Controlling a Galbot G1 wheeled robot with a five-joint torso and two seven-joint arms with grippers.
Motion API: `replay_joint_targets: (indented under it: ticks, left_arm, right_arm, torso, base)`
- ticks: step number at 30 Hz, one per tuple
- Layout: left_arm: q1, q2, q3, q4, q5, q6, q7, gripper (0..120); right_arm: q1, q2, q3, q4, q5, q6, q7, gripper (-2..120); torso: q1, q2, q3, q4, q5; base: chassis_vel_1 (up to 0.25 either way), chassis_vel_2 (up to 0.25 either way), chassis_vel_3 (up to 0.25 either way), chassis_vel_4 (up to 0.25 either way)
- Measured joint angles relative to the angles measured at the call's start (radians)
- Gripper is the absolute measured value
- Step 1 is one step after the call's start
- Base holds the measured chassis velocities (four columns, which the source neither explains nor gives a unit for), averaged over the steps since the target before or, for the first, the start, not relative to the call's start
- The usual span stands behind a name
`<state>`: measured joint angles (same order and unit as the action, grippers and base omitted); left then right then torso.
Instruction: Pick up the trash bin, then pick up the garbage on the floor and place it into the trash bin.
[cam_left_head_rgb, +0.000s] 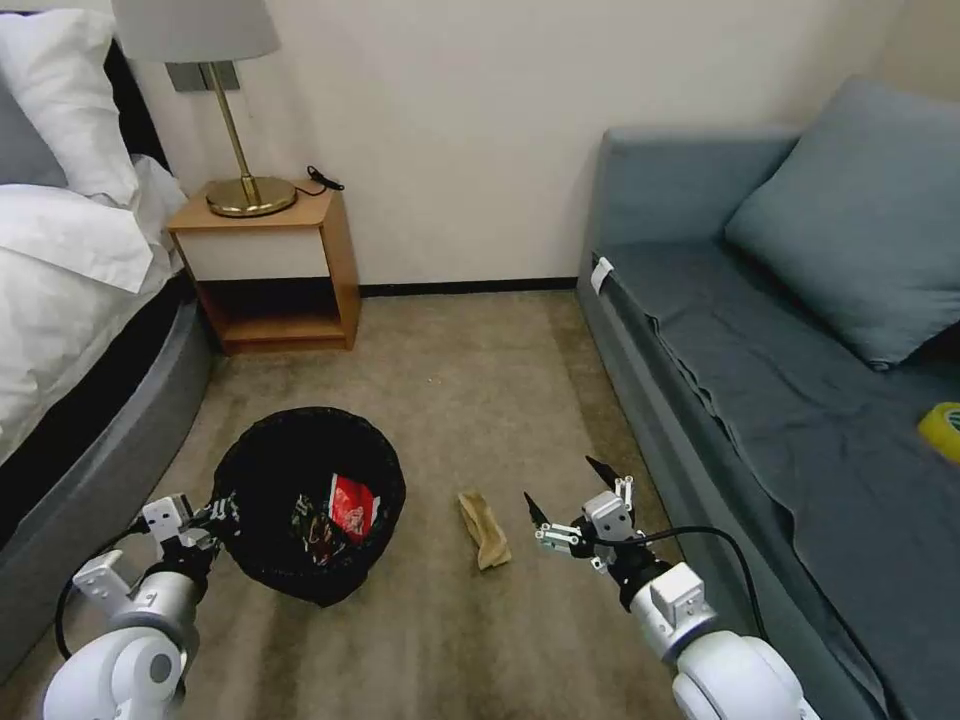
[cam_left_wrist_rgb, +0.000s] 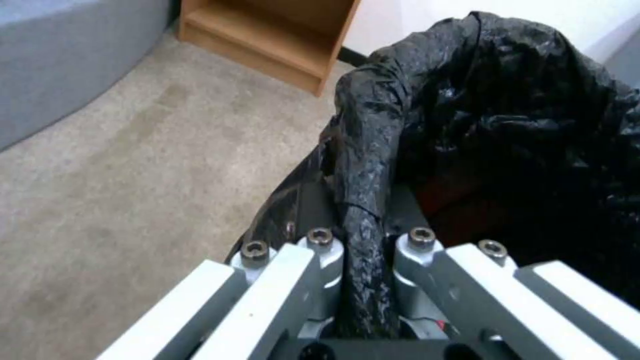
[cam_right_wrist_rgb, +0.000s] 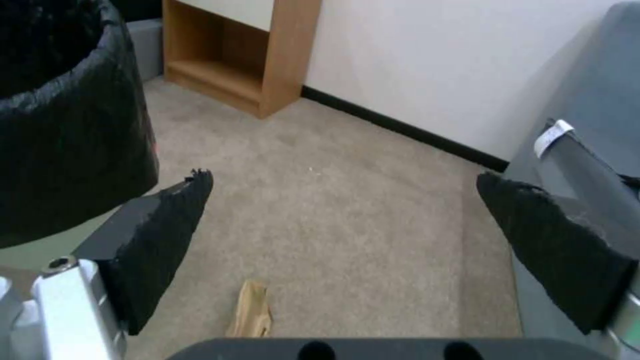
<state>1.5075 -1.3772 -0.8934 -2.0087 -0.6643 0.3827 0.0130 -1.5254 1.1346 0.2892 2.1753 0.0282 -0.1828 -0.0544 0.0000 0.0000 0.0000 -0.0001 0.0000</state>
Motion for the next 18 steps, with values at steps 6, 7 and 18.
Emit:
replay_joint_targets:
  ticks: [6,7,18]
  left_arm:
    - [-0.001,0.001,-0.001,0.0,-0.002,0.0,0.001,4]
    - [-0.001,0.001,-0.001,0.0,-0.002,0.0,0.001,4]
    - [0.026,-0.005,-0.017,-0.005,-0.004,-0.02,0.015,4]
  right_arm:
    - [0.021,-0.016,-0.027,-0.018,0.008,0.001,0.0,100]
    - [0.021,-0.016,-0.027,-0.018,0.008,0.001,0.0,100]
    - [0.364,-0.14,-0.335,-0.223,0.282,-0.112,0.108,100]
  torso:
    - [0.0,0.0,0.0,0.0,0.0001]
    - [0.0,0.0,0.0,0.0,0.0001]
    - [0.0,0.0,0.0,0.0,0.0001]
  base:
    - [-0.089,0.089,0.101,-0.099]
    - [-0.08,0.084,0.1,-0.071]
    - [-0.021,0.024,0.021,-0.029]
